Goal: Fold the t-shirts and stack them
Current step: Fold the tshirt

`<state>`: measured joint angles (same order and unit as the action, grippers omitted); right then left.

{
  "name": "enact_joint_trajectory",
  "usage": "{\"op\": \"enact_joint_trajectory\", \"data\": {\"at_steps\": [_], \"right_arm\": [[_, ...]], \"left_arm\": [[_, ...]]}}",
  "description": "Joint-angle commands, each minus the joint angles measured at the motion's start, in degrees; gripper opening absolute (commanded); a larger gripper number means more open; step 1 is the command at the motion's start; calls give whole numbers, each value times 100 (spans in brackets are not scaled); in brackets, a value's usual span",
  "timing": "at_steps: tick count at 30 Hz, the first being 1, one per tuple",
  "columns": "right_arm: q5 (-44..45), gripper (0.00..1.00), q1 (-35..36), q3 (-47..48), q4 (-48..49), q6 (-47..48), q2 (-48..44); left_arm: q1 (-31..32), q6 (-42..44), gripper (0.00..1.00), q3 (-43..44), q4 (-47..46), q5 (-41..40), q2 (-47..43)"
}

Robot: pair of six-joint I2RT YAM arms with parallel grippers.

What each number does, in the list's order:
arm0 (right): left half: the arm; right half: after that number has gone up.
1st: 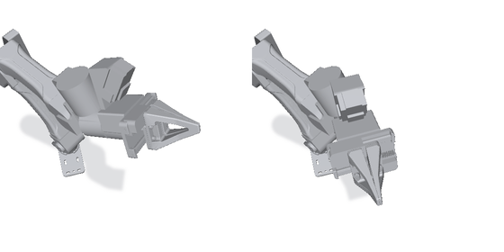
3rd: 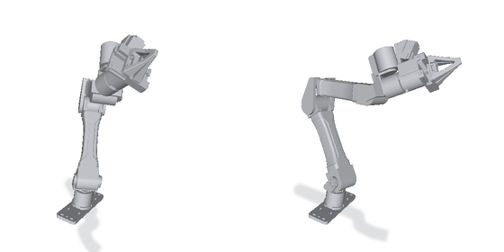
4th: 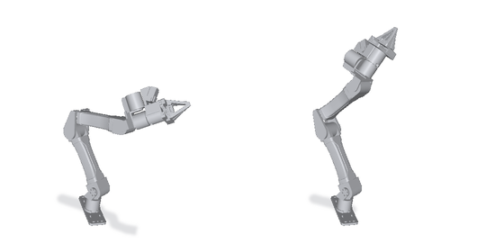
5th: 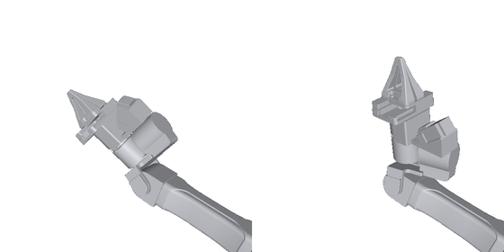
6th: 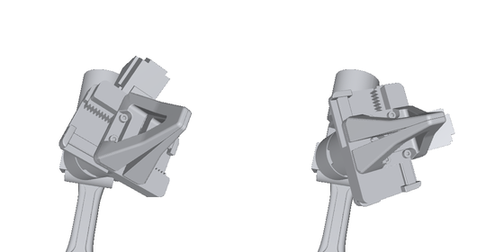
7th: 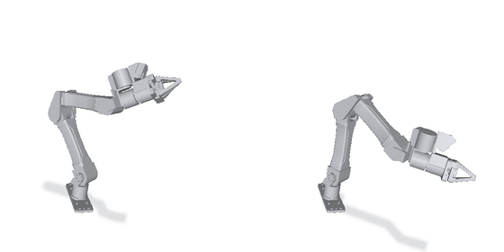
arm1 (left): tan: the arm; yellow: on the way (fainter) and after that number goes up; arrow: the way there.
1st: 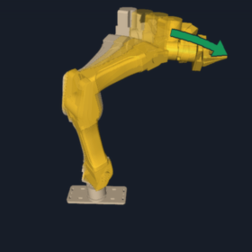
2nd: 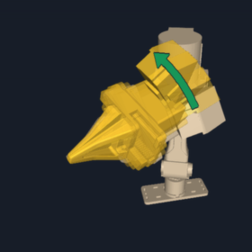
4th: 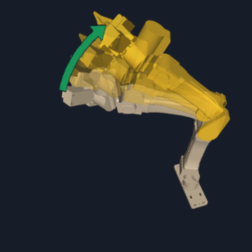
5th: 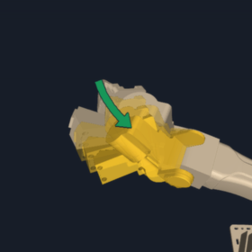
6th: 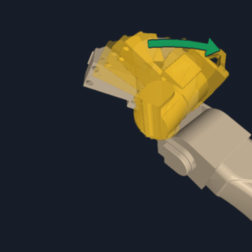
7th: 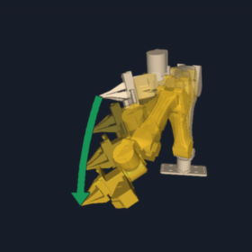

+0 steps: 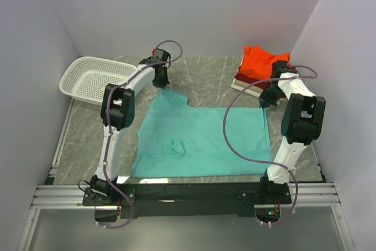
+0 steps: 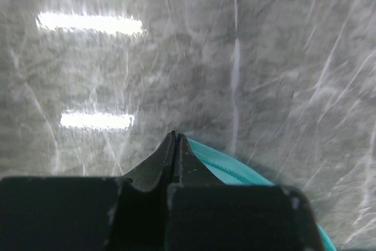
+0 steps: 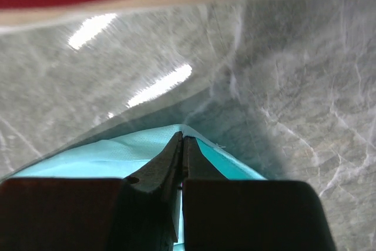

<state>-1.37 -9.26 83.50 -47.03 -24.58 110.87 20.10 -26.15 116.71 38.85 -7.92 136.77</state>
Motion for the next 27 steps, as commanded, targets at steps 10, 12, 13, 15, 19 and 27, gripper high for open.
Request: {"op": "enact_joint_trajectory", "data": {"at_steps": [10,12,13,15,19,27], "right_arm": [[-241,0,20,1185,-281,23,576],[-294,0,29,1247,-263,32,594],[-329,0,29,1239,-246,41,576],[-364,0,47,1186,-141,67,524],[-470,0,47,853,79,129,252],[-339,0,99,88,457,190,-267]], "left_arm": [[-436,-276,0,873,-641,827,-290],[-463,-303,0,636,-877,1054,-633],[-463,-303,0,243,-975,1126,-782],[-463,-285,0,-260,-1168,1266,-1300],[-454,-285,0,-1918,-1511,1407,-2249],[-332,-671,0,-4091,-1837,1531,-3981]]}}
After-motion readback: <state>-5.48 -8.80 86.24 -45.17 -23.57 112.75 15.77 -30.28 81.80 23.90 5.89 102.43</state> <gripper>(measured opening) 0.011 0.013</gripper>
